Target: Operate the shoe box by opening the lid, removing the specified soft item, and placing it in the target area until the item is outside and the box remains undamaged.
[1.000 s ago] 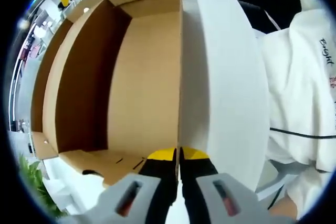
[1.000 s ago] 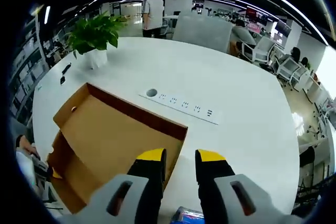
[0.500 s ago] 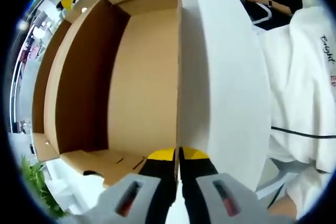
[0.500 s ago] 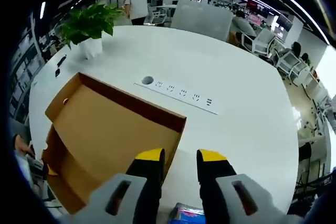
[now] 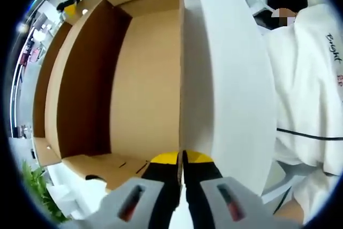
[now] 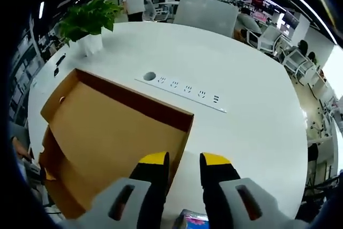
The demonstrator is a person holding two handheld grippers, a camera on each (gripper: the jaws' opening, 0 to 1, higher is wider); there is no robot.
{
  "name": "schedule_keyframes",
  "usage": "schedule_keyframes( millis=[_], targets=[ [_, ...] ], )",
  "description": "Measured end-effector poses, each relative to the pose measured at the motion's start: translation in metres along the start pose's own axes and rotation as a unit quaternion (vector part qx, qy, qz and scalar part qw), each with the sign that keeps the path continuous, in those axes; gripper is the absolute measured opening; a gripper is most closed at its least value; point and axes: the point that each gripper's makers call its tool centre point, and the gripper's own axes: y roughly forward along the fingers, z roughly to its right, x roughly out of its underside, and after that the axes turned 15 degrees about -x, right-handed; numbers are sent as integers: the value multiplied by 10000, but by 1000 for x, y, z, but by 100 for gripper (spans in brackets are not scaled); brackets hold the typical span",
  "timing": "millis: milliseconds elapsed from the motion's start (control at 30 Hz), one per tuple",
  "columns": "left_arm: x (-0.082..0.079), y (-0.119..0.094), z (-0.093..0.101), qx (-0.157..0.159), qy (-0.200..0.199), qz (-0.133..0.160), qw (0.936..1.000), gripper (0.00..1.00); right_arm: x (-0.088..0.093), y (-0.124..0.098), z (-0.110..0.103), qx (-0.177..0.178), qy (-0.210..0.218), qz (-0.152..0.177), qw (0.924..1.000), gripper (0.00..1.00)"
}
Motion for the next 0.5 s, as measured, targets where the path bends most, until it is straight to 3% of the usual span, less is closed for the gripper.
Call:
schedule_keyframes(
  millis=[133, 267, 433, 500],
  targets=[
    [0, 0, 0, -14, 2, 1, 10000, 1, 4, 6, -1, 63, -66, -122, 9999, 21],
    [1, 0, 1, -21, 7, 8, 10000, 1, -2, 9, -8, -120, 81, 9, 9999, 20],
    [1, 0, 1, -15, 5, 4, 10000, 1, -8, 8, 3, 71, -86, -72, 9999, 18],
    [1, 0, 1, -13, 8, 1, 10000, 1, -10, 8, 9, 318, -250, -190, 9990, 18]
  ],
)
